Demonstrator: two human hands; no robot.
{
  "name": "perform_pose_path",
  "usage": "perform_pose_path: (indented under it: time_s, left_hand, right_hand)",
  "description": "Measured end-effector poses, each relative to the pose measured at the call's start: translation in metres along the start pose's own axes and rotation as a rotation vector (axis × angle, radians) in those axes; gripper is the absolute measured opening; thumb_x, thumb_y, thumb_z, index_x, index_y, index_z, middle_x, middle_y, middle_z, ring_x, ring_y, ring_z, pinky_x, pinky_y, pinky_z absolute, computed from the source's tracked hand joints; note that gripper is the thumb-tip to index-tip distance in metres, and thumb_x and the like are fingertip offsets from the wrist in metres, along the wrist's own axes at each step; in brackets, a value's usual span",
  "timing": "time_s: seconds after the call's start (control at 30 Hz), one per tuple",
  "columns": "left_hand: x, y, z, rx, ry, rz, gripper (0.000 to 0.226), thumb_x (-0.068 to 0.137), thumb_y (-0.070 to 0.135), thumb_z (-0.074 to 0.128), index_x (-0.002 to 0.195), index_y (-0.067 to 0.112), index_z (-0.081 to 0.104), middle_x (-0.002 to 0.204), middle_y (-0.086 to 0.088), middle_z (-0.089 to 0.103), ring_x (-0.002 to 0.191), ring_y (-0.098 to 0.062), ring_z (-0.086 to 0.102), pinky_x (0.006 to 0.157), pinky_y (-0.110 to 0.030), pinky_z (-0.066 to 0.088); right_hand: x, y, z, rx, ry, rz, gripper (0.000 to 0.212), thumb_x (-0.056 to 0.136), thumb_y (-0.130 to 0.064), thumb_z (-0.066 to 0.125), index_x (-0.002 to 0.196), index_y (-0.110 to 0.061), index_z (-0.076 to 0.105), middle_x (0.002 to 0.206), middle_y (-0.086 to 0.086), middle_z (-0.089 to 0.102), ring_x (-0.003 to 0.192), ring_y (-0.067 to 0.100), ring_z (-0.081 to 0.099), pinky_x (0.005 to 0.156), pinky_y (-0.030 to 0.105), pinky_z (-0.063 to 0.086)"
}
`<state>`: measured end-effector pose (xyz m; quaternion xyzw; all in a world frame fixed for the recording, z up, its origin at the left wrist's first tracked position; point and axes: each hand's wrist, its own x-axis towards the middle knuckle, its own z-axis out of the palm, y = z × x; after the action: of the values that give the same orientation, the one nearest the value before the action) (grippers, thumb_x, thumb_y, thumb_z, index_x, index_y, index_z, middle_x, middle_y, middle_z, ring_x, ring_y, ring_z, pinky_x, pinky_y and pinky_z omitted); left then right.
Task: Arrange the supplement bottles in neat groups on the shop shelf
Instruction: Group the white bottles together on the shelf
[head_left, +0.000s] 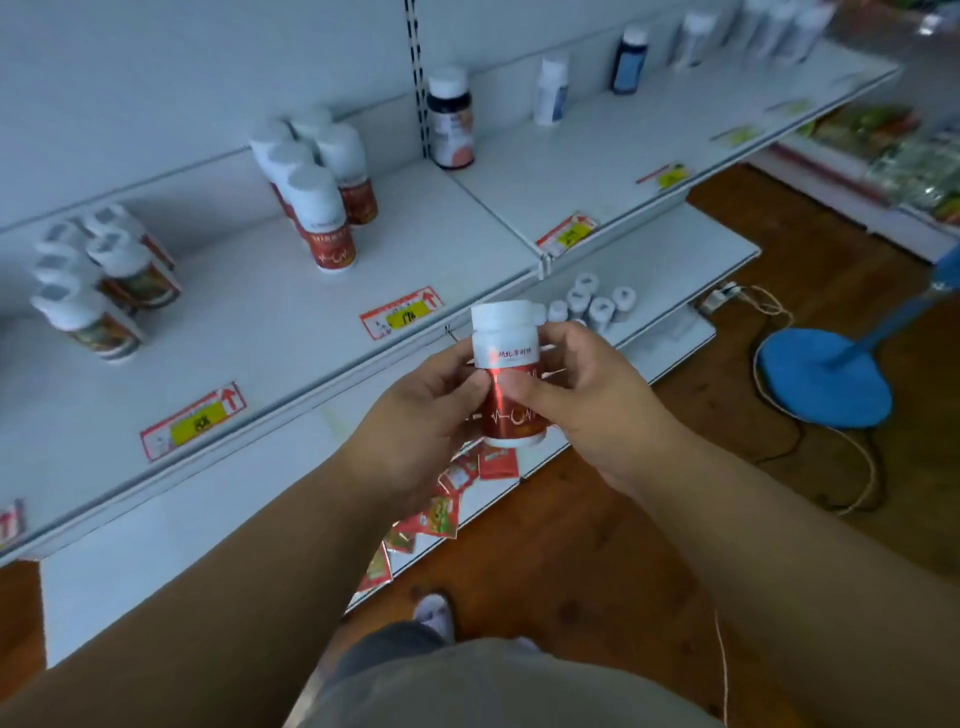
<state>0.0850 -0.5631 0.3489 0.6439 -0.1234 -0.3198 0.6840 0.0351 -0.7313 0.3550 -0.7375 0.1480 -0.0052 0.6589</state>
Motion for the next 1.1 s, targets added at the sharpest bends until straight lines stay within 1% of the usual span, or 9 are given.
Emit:
perform_pose_path:
  time_s: [0.1,0.23,0.37,0.43,0.6,0.73,0.83,0.93,1.1]
  left_hand:
    - [0.014,0.025,-0.018,0.032,-0.055,0.029,0.038,0.104,0.019,0.043,0.141,0.02,0.052,0.128,-0.01,0.066,0.118,-0.028,0.064,0.101,-0.043,0.05]
    - [0.03,0.054,-0.036,0.156,0.087,0.023,0.028,0.105,0.019,0.043,0.129,0.027,0.056,0.117,0.002,0.071,0.102,-0.012,0.07,0.081,-0.022,0.056]
    - [0.049,0.065,-0.049,0.248,0.252,0.009,0.027,0.101,0.022,0.053,0.128,0.025,0.054,0.118,0.003,0.07,0.106,-0.014,0.068,0.099,-0.039,0.052]
    - [0.061,0.066,-0.053,0.28,0.269,0.034,0.034,0.097,0.021,0.062,0.129,0.026,0.053,0.117,0.006,0.07,0.107,-0.013,0.068,0.1,-0.039,0.052]
    - [0.102,0.067,-0.053,0.532,0.538,0.089,0.034,0.091,0.023,0.069,0.118,0.038,0.054,0.099,0.022,0.065,0.089,0.011,0.062,0.069,-0.005,0.048]
    - [0.135,0.061,-0.052,0.627,0.815,0.087,0.035,0.09,0.022,0.067,0.123,0.033,0.06,0.1,0.017,0.067,0.089,0.002,0.063,0.078,-0.019,0.053]
    - [0.15,0.059,-0.051,0.611,0.992,0.023,0.022,0.093,0.028,0.064,0.114,0.033,0.059,0.099,0.02,0.063,0.087,0.002,0.061,0.072,-0.018,0.049]
    - [0.155,0.057,-0.047,0.571,1.071,-0.093,0.018,0.096,0.022,0.057,0.106,0.036,0.053,0.099,0.018,0.058,0.088,-0.004,0.058,0.075,-0.022,0.046]
    - [0.158,0.051,-0.043,0.582,1.096,-0.186,0.029,0.097,0.016,0.052,0.122,0.03,0.055,0.111,0.013,0.055,0.1,-0.011,0.056,0.087,-0.026,0.048]
  right_hand:
    - [0.019,-0.023,0.003,0.016,0.011,-0.001,0.018,0.094,-0.036,0.062,0.11,-0.027,0.061,0.1,-0.005,0.07,0.082,0.003,0.07,0.064,0.018,0.055]
    - [0.049,-0.047,0.013,-0.045,-0.004,-0.04,0.012,0.094,-0.04,0.062,0.105,-0.039,0.058,0.106,-0.01,0.068,0.089,0.004,0.069,0.064,0.02,0.054]
    - [0.084,-0.063,0.018,-0.095,-0.031,-0.073,0.017,0.093,-0.042,0.062,0.108,-0.042,0.054,0.112,-0.008,0.067,0.099,0.009,0.067,0.078,0.033,0.06]
    - [0.106,-0.067,0.018,-0.147,-0.046,-0.095,0.024,0.092,-0.042,0.063,0.114,-0.036,0.055,0.113,-0.007,0.067,0.101,0.011,0.067,0.085,0.038,0.059]
    - [0.175,-0.073,0.015,-0.321,-0.205,-0.152,0.038,0.085,-0.041,0.072,0.116,-0.03,0.054,0.108,-0.008,0.066,0.09,0.008,0.068,0.081,0.035,0.06]
    - [0.231,-0.076,0.021,-0.481,-0.347,-0.266,0.047,0.08,-0.042,0.078,0.117,-0.027,0.053,0.106,-0.013,0.063,0.087,0.006,0.066,0.08,0.036,0.057]
    - [0.261,-0.076,0.034,-0.53,-0.429,-0.357,0.048,0.081,-0.039,0.079,0.119,-0.025,0.052,0.108,-0.012,0.063,0.089,0.003,0.064,0.078,0.033,0.055]
    - [0.283,-0.069,0.044,-0.557,-0.456,-0.389,0.05,0.078,-0.037,0.081,0.117,-0.025,0.051,0.111,-0.007,0.064,0.093,0.01,0.065,0.082,0.038,0.055]
    - [0.302,-0.068,0.052,-0.542,-0.496,-0.453,0.045,0.078,-0.026,0.081,0.113,-0.025,0.053,0.11,-0.006,0.066,0.095,0.009,0.065,0.084,0.035,0.054]
